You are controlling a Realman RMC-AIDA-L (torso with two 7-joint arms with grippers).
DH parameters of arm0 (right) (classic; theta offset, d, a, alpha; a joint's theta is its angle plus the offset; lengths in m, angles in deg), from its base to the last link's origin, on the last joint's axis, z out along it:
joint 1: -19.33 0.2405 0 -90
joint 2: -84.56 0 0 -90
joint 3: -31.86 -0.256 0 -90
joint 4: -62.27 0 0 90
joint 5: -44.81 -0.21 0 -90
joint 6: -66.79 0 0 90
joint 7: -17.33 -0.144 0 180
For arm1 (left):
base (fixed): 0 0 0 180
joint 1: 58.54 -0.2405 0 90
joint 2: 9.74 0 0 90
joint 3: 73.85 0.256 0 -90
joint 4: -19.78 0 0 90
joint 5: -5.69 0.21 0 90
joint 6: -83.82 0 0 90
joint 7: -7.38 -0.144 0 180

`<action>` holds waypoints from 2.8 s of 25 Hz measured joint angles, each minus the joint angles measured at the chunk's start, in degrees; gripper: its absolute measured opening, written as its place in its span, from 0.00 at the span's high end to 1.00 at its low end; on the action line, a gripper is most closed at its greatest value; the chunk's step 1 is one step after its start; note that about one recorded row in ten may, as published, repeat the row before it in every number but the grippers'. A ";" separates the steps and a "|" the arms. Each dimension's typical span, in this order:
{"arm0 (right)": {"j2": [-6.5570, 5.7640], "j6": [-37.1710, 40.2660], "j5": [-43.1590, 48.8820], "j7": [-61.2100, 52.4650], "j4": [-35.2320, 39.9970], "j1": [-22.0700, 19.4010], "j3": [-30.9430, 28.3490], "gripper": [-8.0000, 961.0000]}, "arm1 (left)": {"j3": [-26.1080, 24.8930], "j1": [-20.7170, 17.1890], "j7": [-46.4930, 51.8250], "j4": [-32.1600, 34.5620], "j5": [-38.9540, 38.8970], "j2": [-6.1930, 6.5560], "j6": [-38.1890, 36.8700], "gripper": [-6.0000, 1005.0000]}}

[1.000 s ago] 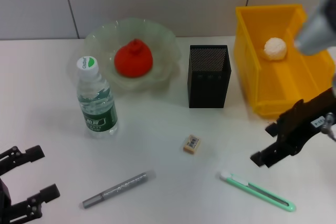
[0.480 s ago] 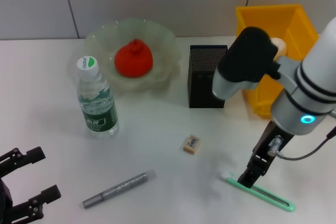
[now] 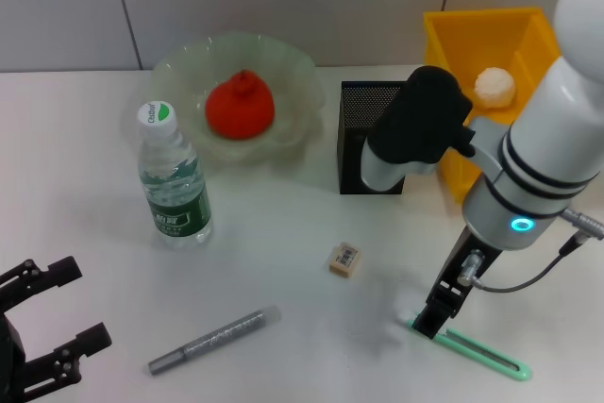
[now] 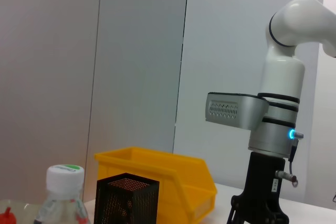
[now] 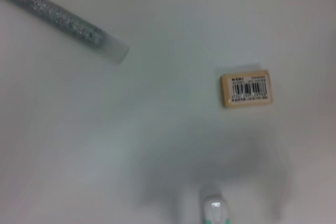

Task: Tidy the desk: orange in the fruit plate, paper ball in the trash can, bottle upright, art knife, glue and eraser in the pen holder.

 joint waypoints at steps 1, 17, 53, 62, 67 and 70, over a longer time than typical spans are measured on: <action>0.00 -0.48 -0.01 -0.43 -0.04 0.03 0.66 0.31 | 0.04 0.08 0.00 0.01 0.04 -0.02 0.00 0.21; 0.19 -5.39 -2.24 -2.57 -6.45 3.45 6.55 0.32 | -0.10 -0.26 -0.08 0.01 1.58 0.01 0.84 0.21; -0.14 -5.09 -3.90 -2.52 -7.15 4.55 4.51 0.79 | -0.54 -0.31 -0.09 0.01 1.53 0.37 1.30 0.23; -0.44 1.20 -3.37 2.83 17.76 0.26 -14.74 0.81 | -0.90 -0.34 -0.69 0.06 1.59 0.44 0.72 0.23; -0.42 -10.13 -4.05 6.01 21.01 -2.08 -16.98 0.80 | -0.90 -0.38 -0.71 0.02 1.59 0.20 0.79 0.24; -0.32 -18.39 -6.32 8.89 18.98 -3.30 -16.61 0.80 | -0.90 -0.31 -0.72 0.01 1.58 0.12 0.81 0.24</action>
